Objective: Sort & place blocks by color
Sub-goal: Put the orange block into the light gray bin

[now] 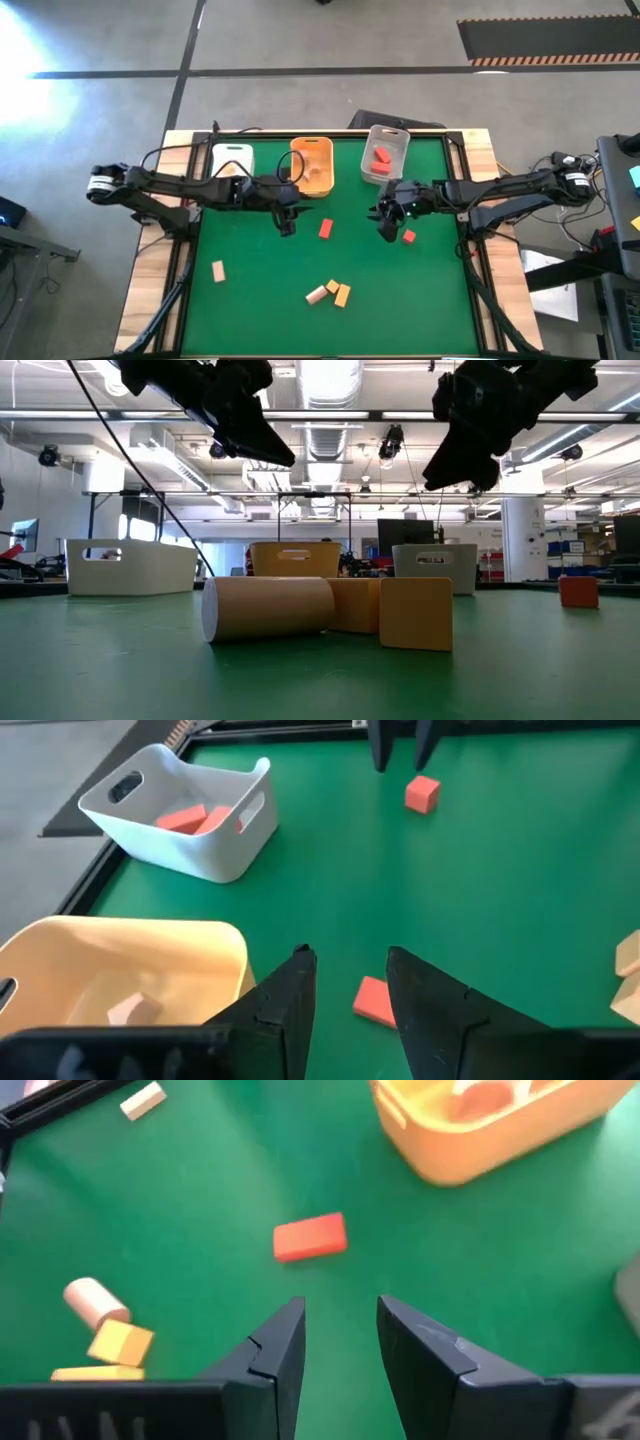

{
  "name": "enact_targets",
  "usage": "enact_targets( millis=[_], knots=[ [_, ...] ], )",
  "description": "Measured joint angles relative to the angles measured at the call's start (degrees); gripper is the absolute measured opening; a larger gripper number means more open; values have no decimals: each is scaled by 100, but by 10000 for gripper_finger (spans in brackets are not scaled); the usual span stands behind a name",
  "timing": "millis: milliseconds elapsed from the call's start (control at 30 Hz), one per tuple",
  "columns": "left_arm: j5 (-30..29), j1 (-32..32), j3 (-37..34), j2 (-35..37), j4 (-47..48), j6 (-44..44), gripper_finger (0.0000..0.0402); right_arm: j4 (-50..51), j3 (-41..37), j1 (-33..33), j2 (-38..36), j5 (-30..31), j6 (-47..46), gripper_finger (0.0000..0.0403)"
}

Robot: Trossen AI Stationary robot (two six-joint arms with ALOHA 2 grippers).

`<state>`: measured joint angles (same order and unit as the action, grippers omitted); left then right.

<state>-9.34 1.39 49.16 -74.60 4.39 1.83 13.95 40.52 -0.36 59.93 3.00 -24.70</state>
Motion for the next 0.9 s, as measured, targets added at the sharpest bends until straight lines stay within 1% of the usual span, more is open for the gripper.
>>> enact_targets(
  millis=[133,233,300,400,467,500,600,667,733,900],
  knots=[
    [0,0,-8,67,-92,2,109,783,233,170,94,52,-774,103],
    [0,2,-8,83,-86,4,109,1684,395,277,204,160,-1534,93],
    [0,2,-8,83,-97,4,109,2464,502,348,278,147,-2233,85],
    [0,2,-8,83,-89,4,109,4053,677,463,453,-12,-3282,74],
    [0,2,-8,83,-93,4,109,4837,774,551,564,-147,-3685,67],
    [0,2,-8,83,-90,4,109,5050,788,611,592,-159,-3780,65],
    [0,2,-8,83,-88,7,109,4927,787,830,644,-192,-3730,68],
    [0,2,-8,83,-90,9,109,4819,787,929,681,-274,-3707,82],
    [0,2,-8,83,-88,9,109,4687,787,949,728,-344,-3738,103],
    [0,2,-8,83,-88,13,109,4685,787,949,955,-336,-3920,174]
  ],
)
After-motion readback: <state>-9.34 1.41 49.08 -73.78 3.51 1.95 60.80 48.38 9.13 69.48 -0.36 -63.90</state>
